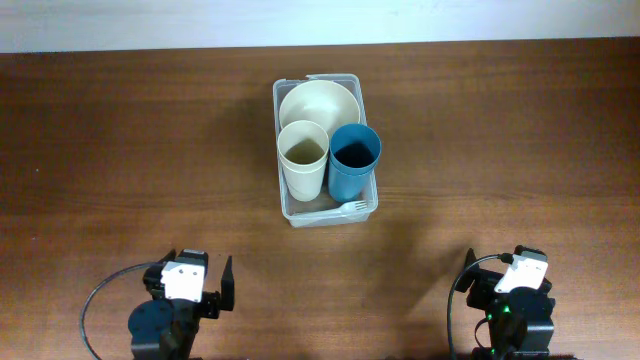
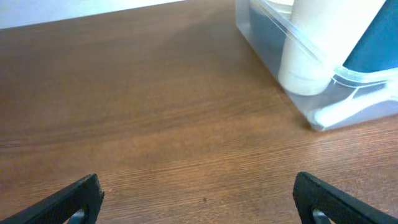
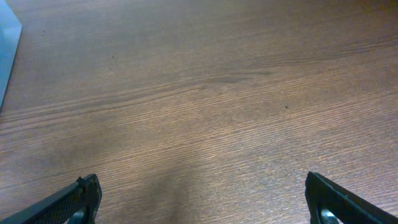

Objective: Pack container

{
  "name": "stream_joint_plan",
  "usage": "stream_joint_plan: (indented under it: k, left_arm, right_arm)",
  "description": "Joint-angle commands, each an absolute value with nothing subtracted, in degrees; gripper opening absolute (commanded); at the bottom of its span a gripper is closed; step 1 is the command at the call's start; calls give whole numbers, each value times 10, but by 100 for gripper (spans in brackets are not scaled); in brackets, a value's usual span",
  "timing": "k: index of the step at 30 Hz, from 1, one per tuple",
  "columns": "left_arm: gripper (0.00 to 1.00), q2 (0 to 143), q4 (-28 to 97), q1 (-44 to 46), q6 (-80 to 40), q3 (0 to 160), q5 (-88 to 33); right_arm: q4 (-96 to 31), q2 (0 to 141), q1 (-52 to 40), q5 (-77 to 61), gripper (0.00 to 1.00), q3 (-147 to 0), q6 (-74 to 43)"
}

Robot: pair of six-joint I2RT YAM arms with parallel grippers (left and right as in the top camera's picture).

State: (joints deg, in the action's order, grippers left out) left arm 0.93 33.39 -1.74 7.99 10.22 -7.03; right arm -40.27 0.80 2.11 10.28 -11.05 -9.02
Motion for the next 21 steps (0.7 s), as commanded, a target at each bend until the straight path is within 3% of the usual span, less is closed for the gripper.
stream_joint_plan:
  k: [1, 21]
  left_arm:
    - [100, 3, 340, -16, 91, 96, -79]
    - [99, 3, 356, -16, 91, 96, -79]
  right_arm:
    - [-403, 2, 23, 110, 99, -108, -90]
    - [-402, 2, 23, 110, 99, -108, -90]
